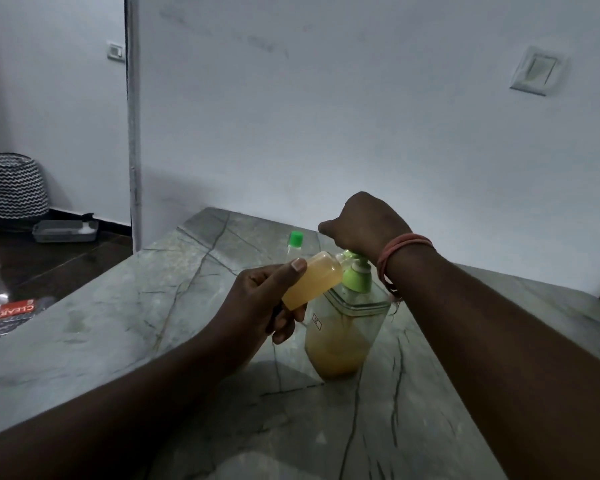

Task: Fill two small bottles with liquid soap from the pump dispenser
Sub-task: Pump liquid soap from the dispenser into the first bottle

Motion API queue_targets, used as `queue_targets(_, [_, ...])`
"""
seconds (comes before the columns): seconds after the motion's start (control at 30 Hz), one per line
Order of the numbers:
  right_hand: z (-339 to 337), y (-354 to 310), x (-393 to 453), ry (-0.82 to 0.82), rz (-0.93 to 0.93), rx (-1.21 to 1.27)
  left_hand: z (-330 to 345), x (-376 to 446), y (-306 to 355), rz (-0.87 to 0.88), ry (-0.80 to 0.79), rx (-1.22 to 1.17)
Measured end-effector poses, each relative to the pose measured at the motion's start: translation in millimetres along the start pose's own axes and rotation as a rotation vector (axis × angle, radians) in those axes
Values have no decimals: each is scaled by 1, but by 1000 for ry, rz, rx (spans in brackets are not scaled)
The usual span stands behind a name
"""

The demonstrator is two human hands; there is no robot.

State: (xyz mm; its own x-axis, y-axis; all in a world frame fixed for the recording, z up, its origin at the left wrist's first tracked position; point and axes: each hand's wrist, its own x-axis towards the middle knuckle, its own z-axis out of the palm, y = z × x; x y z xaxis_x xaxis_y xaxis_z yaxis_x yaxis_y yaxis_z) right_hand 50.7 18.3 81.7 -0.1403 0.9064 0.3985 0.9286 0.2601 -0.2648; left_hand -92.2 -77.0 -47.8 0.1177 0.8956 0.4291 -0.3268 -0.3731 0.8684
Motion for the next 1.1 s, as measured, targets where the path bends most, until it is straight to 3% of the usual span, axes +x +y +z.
queue_targets(0.67, [-4, -1, -8, -28, -16, -12, 4, -2, 3, -17, 18, -1])
queue_targets(0.8, [-4, -2, -6, 67, -64, -99, 2, -2, 2, -32, 31, 1])
queue_targets(1.1, [-3, 1, -6, -21, 3, -1, 4, -2, 6, -7, -8, 6])
